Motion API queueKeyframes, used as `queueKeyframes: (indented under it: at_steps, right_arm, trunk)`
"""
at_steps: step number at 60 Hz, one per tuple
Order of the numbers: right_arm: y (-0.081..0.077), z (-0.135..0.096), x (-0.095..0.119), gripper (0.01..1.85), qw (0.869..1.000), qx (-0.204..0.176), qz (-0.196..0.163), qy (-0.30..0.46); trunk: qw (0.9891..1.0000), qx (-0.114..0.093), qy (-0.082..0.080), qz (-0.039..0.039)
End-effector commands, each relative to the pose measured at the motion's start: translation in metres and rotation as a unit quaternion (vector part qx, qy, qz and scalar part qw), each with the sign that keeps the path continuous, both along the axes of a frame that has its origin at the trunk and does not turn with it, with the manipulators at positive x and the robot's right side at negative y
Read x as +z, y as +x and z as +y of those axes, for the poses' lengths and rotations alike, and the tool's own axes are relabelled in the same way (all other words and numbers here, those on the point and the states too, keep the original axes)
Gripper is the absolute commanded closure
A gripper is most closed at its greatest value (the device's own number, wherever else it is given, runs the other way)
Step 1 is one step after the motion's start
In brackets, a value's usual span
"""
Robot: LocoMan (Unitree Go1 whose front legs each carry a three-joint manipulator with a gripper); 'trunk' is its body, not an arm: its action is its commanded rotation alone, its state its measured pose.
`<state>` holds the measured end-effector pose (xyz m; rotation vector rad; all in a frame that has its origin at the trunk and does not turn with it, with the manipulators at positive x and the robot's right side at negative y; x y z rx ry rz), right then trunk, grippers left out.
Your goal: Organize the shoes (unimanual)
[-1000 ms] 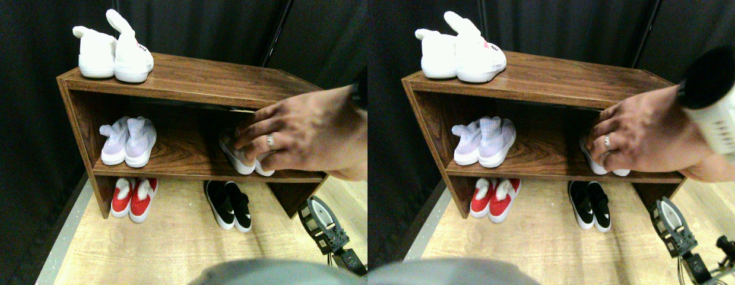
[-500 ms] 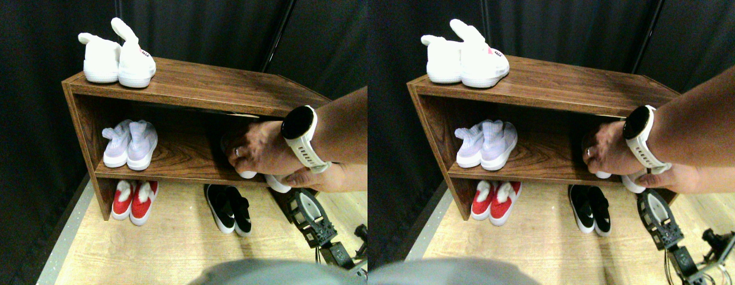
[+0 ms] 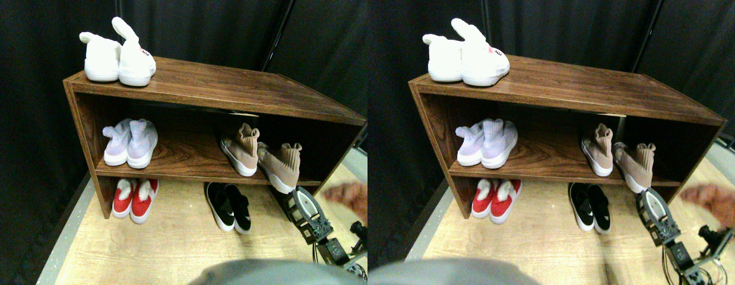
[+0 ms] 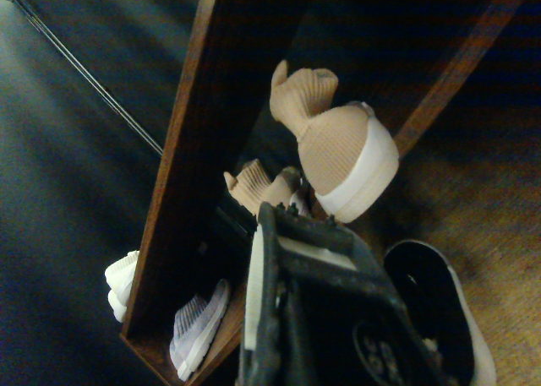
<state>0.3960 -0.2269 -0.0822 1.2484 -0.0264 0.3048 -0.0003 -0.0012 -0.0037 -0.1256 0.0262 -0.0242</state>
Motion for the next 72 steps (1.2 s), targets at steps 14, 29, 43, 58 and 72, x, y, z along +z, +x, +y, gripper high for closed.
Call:
queueKeyframes:
  at_steps: [14,29,43,58,72]
  right_arm:
    - [-0.003,0.001,0.007,1.8,1.0,0.009,-0.015,0.007]
    - [-0.008,0.002,0.011,1.8,1.0,0.009,-0.02,0.001]
    - [-0.014,0.0,0.014,1.67,0.999,0.004,-0.013,0.048]
    - [-0.017,-0.004,0.012,0.43,0.999,0.007,-0.015,0.033]
    - [-0.008,-0.007,0.012,0.19,0.999,-0.018,-0.027,-0.014]
  trunk:
    - [1.0,-0.001,0.001,0.0038]
    - [1.0,-0.006,0.002,0.0034]
    - [0.9999,-0.011,0.004,0.0022]
    - [0.9999,-0.013,0.005,0.0011]
    - [0.9999,-0.013,0.004,-0.0003]
